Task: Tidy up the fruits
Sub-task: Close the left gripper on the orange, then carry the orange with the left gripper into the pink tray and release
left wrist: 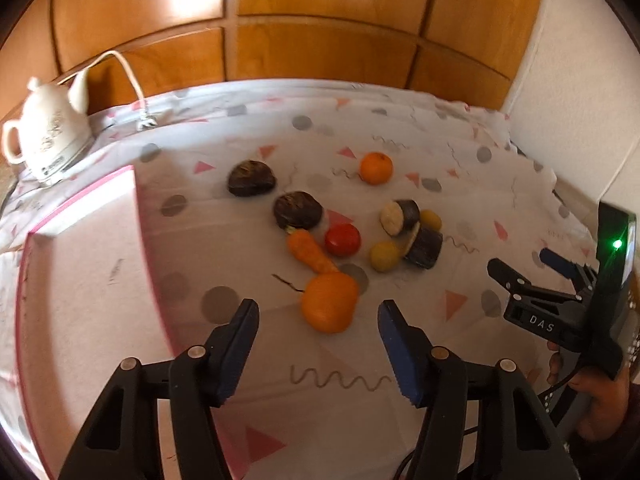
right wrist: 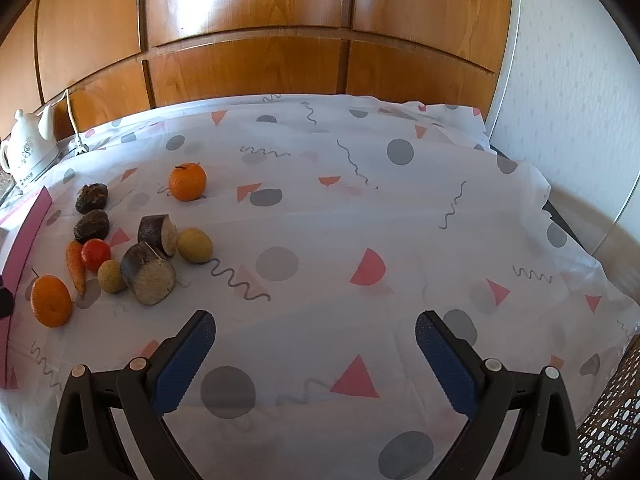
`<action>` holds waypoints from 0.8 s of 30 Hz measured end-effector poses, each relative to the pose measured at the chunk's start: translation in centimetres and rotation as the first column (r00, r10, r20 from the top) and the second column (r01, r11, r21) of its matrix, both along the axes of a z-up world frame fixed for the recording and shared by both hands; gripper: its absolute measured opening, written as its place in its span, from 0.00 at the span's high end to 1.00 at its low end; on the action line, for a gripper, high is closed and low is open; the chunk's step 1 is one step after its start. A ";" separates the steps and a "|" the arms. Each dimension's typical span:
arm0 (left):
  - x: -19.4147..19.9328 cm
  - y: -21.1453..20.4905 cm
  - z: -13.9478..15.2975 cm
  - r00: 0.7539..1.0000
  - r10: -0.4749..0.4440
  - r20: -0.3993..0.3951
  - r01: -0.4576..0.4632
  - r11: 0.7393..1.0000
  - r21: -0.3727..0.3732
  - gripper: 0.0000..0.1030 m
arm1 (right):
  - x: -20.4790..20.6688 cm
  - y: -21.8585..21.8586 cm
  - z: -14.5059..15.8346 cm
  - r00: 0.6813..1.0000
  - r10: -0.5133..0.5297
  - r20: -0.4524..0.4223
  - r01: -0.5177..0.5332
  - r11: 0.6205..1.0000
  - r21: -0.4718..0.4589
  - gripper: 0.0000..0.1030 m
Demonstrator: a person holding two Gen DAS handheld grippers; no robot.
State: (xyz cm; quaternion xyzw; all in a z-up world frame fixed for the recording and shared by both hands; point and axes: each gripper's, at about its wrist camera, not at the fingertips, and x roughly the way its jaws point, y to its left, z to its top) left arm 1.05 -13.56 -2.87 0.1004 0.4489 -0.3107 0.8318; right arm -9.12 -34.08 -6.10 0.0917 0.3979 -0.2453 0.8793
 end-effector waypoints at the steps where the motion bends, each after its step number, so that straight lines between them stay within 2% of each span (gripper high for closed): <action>1: 0.1 -0.3 -0.3 1.000 -0.003 -0.002 0.003 1.000 0.009 0.40 | 0.0 -0.1 -0.1 1.000 -0.001 -0.002 0.001 1.000 0.003 0.01; 6: 0.9 -1.8 -2.3 1.000 -0.006 -0.031 0.007 0.999 0.054 0.40 | -0.1 -0.5 -0.5 1.000 -0.009 -0.010 0.009 1.000 0.014 0.01; 9: 1.3 -2.0 -3.3 0.998 0.004 -0.064 -0.001 0.999 0.053 0.65 | 0.0 -0.6 -0.8 1.000 -0.005 -0.012 0.006 1.000 0.021 0.04; 12: 1.3 -1.7 -3.5 0.997 0.014 -0.073 -0.012 1.000 0.025 0.66 | 0.0 -0.9 -1.1 1.000 -0.011 -0.022 0.011 0.999 0.033 0.05; 24: 0.9 -0.9 -3.3 0.998 0.020 -0.057 -0.019 1.000 0.003 0.67 | 0.4 -0.8 -1.9 0.999 0.001 -0.032 0.001 0.997 0.082 0.12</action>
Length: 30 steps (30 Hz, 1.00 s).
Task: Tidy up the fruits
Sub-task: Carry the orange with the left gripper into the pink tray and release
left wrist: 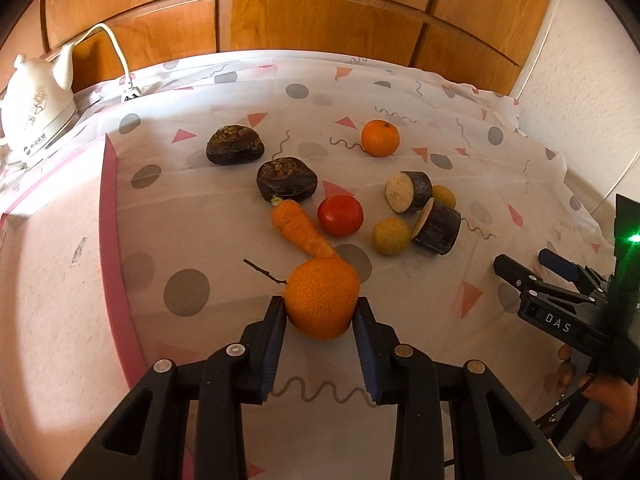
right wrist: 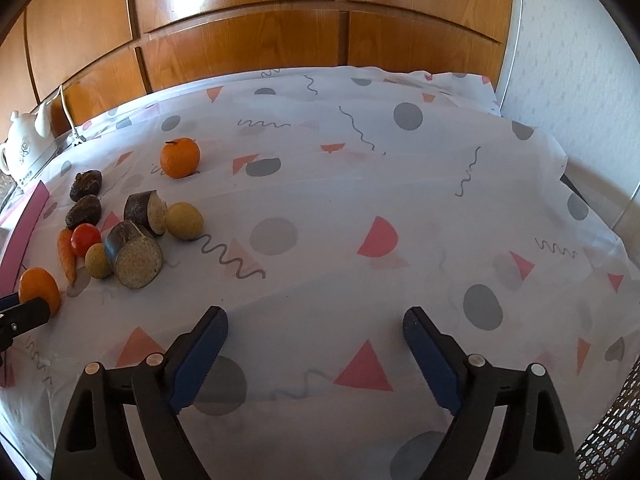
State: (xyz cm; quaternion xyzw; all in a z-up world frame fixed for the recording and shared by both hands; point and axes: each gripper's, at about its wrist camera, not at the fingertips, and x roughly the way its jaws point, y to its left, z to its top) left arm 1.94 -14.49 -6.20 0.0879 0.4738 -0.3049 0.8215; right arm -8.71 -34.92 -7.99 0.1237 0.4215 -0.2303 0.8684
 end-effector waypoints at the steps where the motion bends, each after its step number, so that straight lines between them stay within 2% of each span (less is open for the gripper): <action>1: 0.0 0.1 0.1 1.000 0.002 -0.001 -0.002 1.000 -0.003 0.67 | 0.0 0.0 0.0 1.000 0.001 0.000 -0.001 1.000 0.001 0.12; 12: -0.3 2.5 2.9 0.998 0.039 0.045 -0.035 0.996 -0.079 0.67 | -1.2 -1.3 0.0 0.998 -0.060 -0.005 0.060 0.998 -0.004 0.12; 19: 0.8 6.1 5.7 0.987 0.146 0.069 -0.133 0.978 -0.159 0.67 | -1.7 -1.9 -0.1 0.995 -0.104 0.005 0.104 0.994 -0.014 0.12; 22: 1.9 8.7 6.4 0.967 0.244 0.077 -0.228 0.958 -0.175 0.67 | -2.0 -2.2 -0.1 0.991 -0.135 0.011 0.135 0.991 -0.022 0.12; 26: 4.0 12.4 5.9 0.910 0.405 0.084 -0.391 0.909 -0.145 0.67 | -2.6 -3.1 -0.3 0.980 -0.199 0.025 0.199 0.980 -0.023 0.12; 30: 5.2 14.9 4.7 0.862 0.498 0.098 -0.489 0.866 -0.100 0.67 | -2.9 -3.5 -0.4 0.973 -0.228 0.034 0.229 0.973 -0.030 0.12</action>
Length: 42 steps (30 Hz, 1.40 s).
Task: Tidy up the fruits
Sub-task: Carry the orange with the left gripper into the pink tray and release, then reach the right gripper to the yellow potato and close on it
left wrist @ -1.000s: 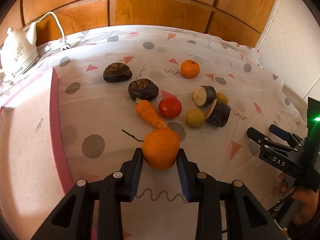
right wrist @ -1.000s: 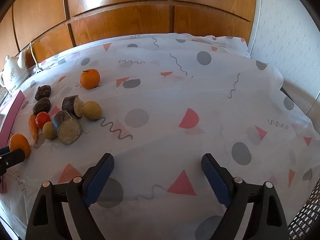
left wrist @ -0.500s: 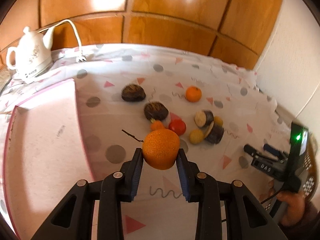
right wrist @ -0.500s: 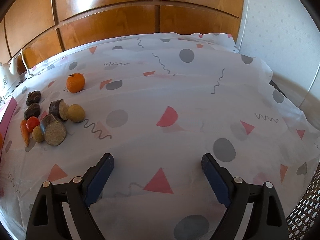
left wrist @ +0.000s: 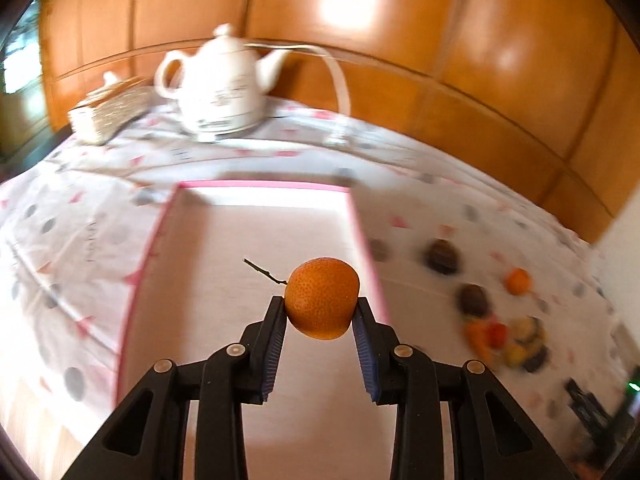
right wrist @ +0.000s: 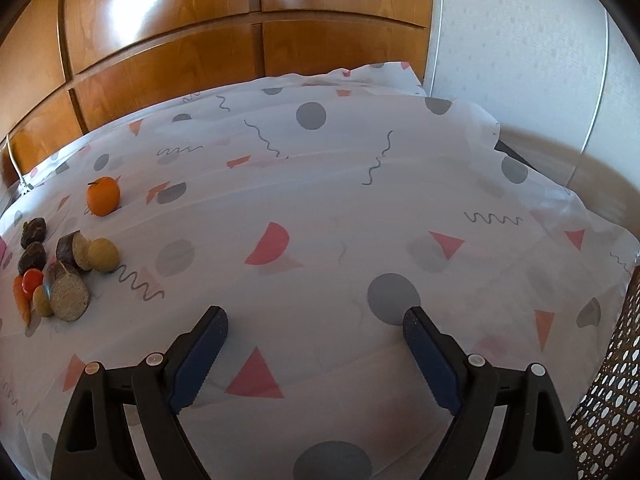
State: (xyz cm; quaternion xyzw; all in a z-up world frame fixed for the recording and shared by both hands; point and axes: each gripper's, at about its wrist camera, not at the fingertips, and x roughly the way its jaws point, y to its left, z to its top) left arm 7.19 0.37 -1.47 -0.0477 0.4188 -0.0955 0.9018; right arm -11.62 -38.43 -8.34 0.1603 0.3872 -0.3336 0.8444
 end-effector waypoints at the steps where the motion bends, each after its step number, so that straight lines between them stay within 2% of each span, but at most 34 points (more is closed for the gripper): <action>1: 0.5 0.5 -0.5 1.000 0.019 -0.008 -0.019 1.000 0.014 0.67 | 0.0 0.0 0.0 1.000 -0.001 -0.001 0.001 1.000 -0.001 0.12; 9: 3.2 2.6 -3.6 0.992 0.101 -0.071 -0.095 0.992 0.078 0.67 | 0.0 0.1 0.0 1.000 -0.002 -0.001 0.002 1.000 -0.003 0.11; 14: 4.3 2.8 -4.4 0.990 0.110 -0.089 -0.102 0.990 0.095 0.67 | 0.1 0.1 -0.2 1.000 -0.006 0.012 0.006 1.000 -0.004 0.09; 20: 4.2 2.8 -4.4 0.992 0.105 -0.075 -0.097 0.990 0.100 0.66 | 0.2 0.3 -0.4 1.000 -0.005 0.013 0.005 1.000 -0.005 0.07; 21: 4.1 2.8 -4.3 0.991 0.107 -0.075 -0.099 0.990 0.098 0.64 | 0.2 0.3 -0.4 1.000 -0.002 0.012 0.002 1.000 -0.003 0.06; 24: 3.4 3.0 -4.0 0.992 0.116 -0.056 -0.111 0.990 0.086 0.44 | 0.4 0.2 -0.4 1.000 0.003 0.003 -0.003 1.000 0.000 0.05; 25: 3.2 3.1 -3.8 0.992 0.121 -0.046 -0.117 0.990 0.084 0.40 | 0.4 0.2 -0.4 1.000 0.003 0.001 -0.003 1.000 0.001 0.05; 34: 0.4 3.6 -1.9 0.993 0.117 0.023 -0.118 0.990 0.078 0.40 | 0.5 0.2 -0.3 1.000 0.014 -0.011 -0.014 1.000 0.004 0.05; 36: -0.5 3.6 -1.3 0.993 0.107 0.046 -0.111 0.991 0.082 0.39 | 0.6 0.2 -0.1 1.000 0.024 -0.018 -0.023 1.000 0.014 0.10; 38: -1.3 3.4 -0.9 0.994 0.093 0.060 -0.097 0.992 0.080 0.38 | 1.1 0.6 0.3 0.998 0.059 -0.019 -0.059 0.998 0.016 0.32; 40: -1.8 3.3 -0.7 0.994 0.084 0.066 -0.089 0.993 0.076 0.38 | 1.8 1.0 0.8 0.995 0.104 -0.007 -0.104 0.994 0.039 0.45; 42: -2.3 3.1 -0.5 0.995 0.076 0.069 -0.080 0.994 0.069 0.38 | 2.4 1.5 1.2 0.990 0.138 0.011 -0.138 0.989 0.052 0.47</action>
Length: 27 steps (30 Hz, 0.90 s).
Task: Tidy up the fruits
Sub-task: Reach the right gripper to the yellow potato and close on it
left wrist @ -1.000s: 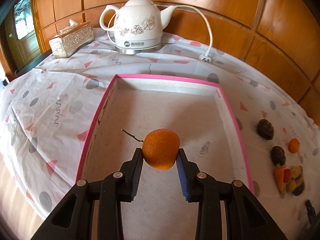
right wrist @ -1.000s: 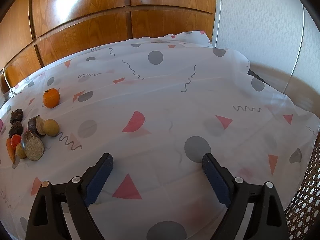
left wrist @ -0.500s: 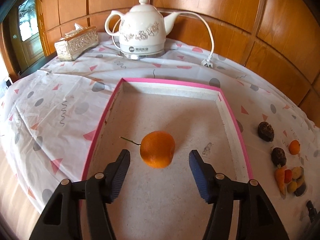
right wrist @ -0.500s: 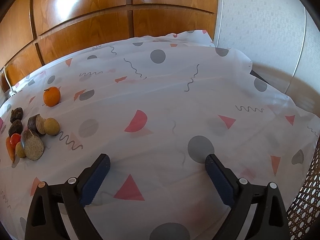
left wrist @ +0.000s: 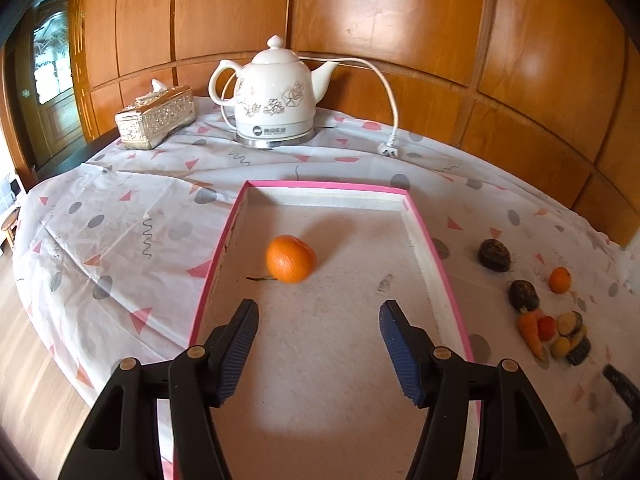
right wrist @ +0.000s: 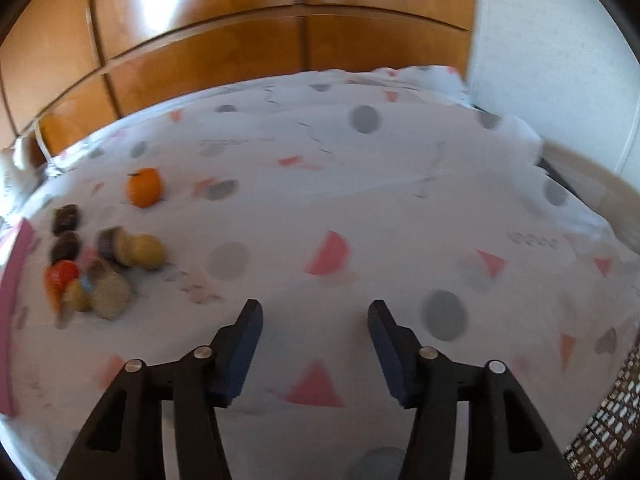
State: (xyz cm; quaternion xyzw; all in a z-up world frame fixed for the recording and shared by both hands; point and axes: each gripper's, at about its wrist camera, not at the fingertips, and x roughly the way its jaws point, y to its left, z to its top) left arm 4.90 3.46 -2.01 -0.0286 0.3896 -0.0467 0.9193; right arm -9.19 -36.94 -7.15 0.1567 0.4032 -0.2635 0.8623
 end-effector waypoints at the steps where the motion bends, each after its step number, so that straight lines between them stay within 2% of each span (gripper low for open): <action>1: -0.3 -0.1 0.1 1.000 -0.006 0.001 0.006 1.000 -0.002 0.38 | 0.3 0.3 0.3 1.000 0.018 0.009 -0.018 1.000 0.002 0.49; 3: -0.5 -0.2 0.0 1.000 -0.012 -0.003 0.012 1.000 -0.005 0.38 | 1.3 1.0 0.9 0.997 0.075 0.030 -0.075 0.997 0.018 0.53; 8: -0.9 0.1 0.0 1.000 -0.006 -0.011 0.006 1.000 -0.023 0.38 | 3.5 2.8 1.7 0.980 0.188 0.063 -0.192 0.979 0.064 0.54; 12: -1.1 0.6 -0.1 1.000 0.004 -0.018 -0.005 0.999 -0.033 0.35 | 5.2 2.7 1.8 0.977 0.206 0.049 -0.208 0.977 0.045 0.54; 16: -1.2 1.0 -0.1 1.000 0.014 -0.023 -0.015 0.999 -0.043 0.34 | 7.2 1.8 0.8 0.971 0.238 0.036 -0.240 0.961 0.139 0.62; 21: -1.3 1.5 -0.3 0.999 0.028 -0.033 -0.030 0.998 -0.051 0.33 | 9.1 1.5 0.6 0.956 0.285 0.070 -0.294 0.927 0.235 0.62; 27: -1.3 2.1 -0.5 0.998 0.048 -0.041 -0.050 0.997 -0.054 0.32 | 10.4 2.1 -0.2 0.943 0.330 0.053 -0.331 0.899 0.287 0.62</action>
